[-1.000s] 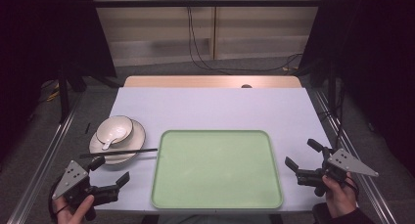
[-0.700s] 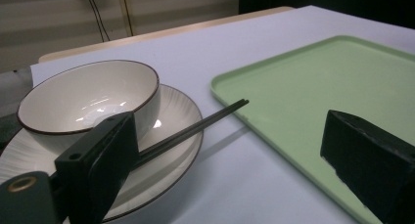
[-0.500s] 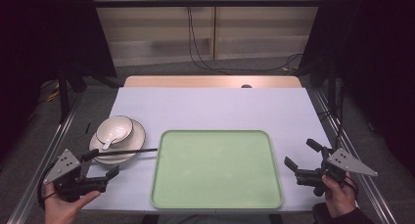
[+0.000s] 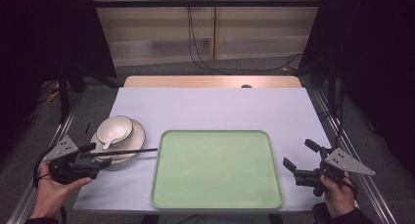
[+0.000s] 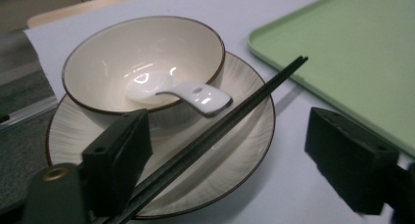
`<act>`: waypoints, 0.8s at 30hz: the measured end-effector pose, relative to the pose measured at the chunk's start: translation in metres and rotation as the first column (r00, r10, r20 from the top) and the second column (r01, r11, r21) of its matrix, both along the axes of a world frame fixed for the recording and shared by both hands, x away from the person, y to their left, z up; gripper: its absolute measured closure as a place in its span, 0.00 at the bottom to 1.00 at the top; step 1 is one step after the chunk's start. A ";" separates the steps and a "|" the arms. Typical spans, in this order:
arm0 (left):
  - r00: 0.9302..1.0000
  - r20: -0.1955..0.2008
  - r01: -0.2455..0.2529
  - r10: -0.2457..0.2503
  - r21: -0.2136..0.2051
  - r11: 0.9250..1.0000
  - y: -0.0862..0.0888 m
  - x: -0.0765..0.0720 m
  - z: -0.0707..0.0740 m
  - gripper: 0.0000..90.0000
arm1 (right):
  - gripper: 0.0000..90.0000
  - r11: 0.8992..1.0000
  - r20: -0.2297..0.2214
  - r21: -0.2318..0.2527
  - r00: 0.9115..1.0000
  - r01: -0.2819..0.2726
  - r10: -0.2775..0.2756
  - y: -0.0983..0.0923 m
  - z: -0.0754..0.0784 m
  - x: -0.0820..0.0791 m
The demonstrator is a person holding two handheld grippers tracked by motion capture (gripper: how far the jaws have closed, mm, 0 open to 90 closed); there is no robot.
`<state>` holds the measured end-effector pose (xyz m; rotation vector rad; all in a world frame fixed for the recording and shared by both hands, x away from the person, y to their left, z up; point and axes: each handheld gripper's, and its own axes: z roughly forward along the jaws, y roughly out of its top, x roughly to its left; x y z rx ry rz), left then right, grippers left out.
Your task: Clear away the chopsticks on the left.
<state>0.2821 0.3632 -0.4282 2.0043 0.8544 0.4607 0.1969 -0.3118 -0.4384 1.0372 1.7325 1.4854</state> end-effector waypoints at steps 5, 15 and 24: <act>0.996 -0.037 0.078 -0.076 0.044 0.996 0.005 0.012 -0.005 0.28 | 0.00 1.000 -0.005 0.002 1.000 -0.004 0.004 0.000 0.000 0.000; 0.991 -0.067 0.125 -0.119 0.105 0.987 0.012 0.028 -0.015 0.50 | 0.00 1.000 -0.002 0.004 1.000 -0.004 0.004 0.000 0.000 0.000; 0.983 -0.063 0.181 -0.173 0.158 0.971 0.003 0.033 -0.017 0.71 | 0.00 1.000 -0.009 0.004 1.000 -0.008 0.008 0.000 0.000 0.000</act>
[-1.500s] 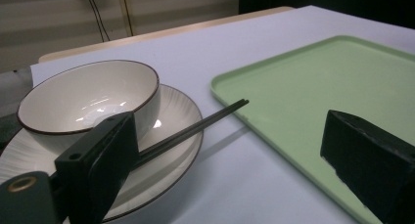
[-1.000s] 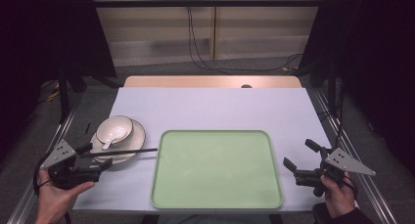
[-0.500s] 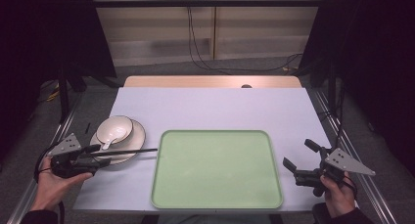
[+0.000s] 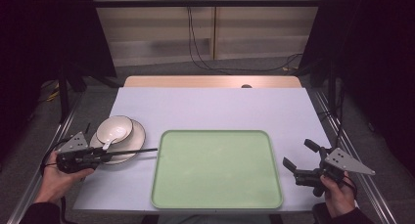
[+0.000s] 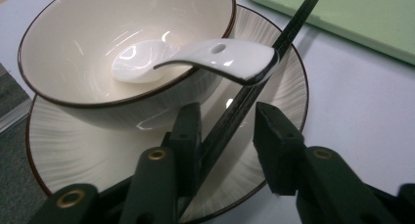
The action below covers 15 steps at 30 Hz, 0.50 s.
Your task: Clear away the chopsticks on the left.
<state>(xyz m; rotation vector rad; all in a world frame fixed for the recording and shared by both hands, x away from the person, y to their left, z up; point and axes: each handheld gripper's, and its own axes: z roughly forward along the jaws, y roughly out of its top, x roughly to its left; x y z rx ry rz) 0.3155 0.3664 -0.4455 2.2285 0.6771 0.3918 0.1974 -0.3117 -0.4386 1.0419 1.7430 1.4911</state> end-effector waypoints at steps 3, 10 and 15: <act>1.000 0.004 0.006 -0.006 0.013 1.000 -0.001 0.001 0.002 0.76 | 0.00 1.000 0.001 0.002 1.000 -0.002 0.002 0.000 0.000 0.000; 1.000 0.025 0.014 -0.014 0.021 1.000 -0.003 -0.004 0.008 0.81 | 0.00 1.000 -0.003 -0.003 1.000 -0.003 0.003 0.000 0.000 0.000; 0.999 0.020 0.035 -0.036 0.040 0.999 -0.007 -0.003 0.005 0.84 | 0.00 1.000 -0.004 -0.002 1.000 -0.005 0.005 0.001 0.000 0.000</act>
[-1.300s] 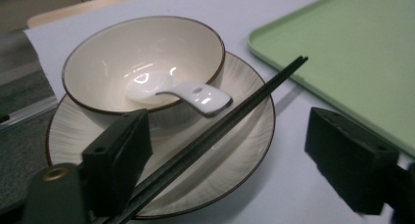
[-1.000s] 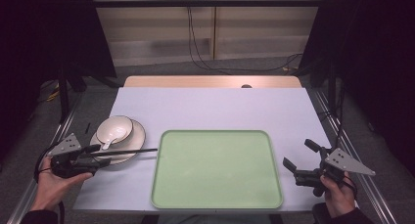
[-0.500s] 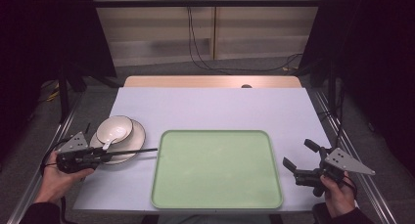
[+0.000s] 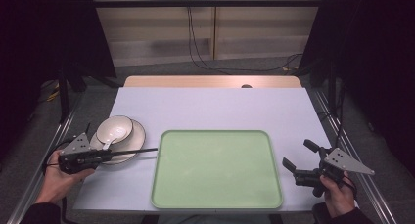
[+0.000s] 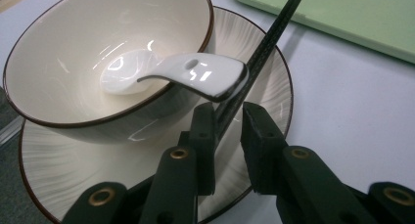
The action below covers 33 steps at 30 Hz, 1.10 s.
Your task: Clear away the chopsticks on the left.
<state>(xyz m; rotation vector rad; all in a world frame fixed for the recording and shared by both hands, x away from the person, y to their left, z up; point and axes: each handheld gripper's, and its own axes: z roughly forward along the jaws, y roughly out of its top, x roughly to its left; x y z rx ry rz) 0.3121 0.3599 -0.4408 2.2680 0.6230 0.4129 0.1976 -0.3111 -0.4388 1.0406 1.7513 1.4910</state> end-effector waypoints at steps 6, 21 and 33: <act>0.999 -0.018 0.028 -0.027 0.027 0.999 -0.004 0.004 0.001 0.81 | 0.00 1.000 -0.001 0.001 1.000 0.001 -0.001 0.000 0.000 0.000; 0.990 -0.073 0.124 -0.117 0.096 0.988 -0.016 0.011 -0.001 0.88 | 0.00 1.000 -0.003 0.000 1.000 0.004 -0.004 0.000 0.000 0.000; 0.982 -0.122 0.151 -0.142 0.077 0.985 -0.018 0.013 -0.002 0.95 | 0.00 1.000 -0.002 0.000 1.000 0.009 -0.009 -0.001 0.000 0.000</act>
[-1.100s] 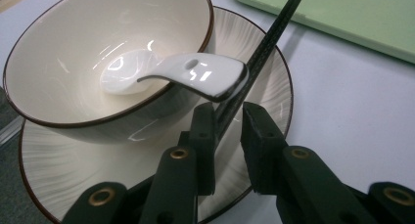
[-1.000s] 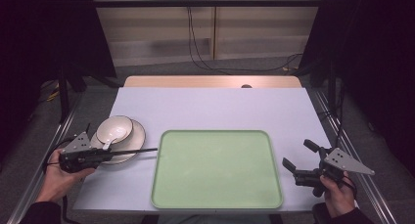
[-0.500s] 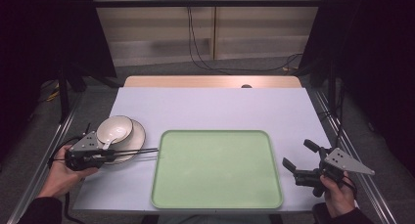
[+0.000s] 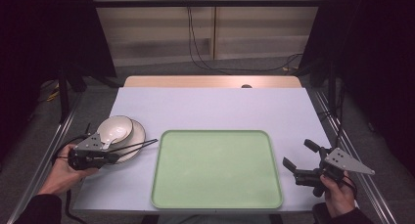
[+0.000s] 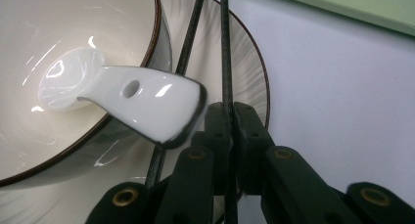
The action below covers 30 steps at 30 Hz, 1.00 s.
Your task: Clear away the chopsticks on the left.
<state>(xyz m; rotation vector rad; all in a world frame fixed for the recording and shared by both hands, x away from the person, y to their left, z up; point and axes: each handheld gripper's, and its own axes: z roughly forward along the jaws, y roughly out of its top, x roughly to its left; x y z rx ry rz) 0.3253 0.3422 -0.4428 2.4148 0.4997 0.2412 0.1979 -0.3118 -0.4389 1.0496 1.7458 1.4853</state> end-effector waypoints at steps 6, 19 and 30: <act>0.999 -0.028 -0.031 0.030 -0.039 0.999 0.001 -0.004 0.006 0.96 | 0.00 1.000 0.000 0.001 1.000 0.001 -0.001 0.000 0.000 0.000; 0.994 -0.033 -0.106 0.102 -0.153 0.983 -0.003 -0.020 0.022 0.96 | 0.00 1.000 0.000 0.005 1.000 -0.008 0.008 0.001 0.000 0.000; 0.982 -0.057 -0.190 0.182 -0.219 0.957 -0.015 -0.045 0.030 0.96 | 0.00 1.000 0.000 0.011 1.000 -0.007 0.007 0.001 0.000 0.000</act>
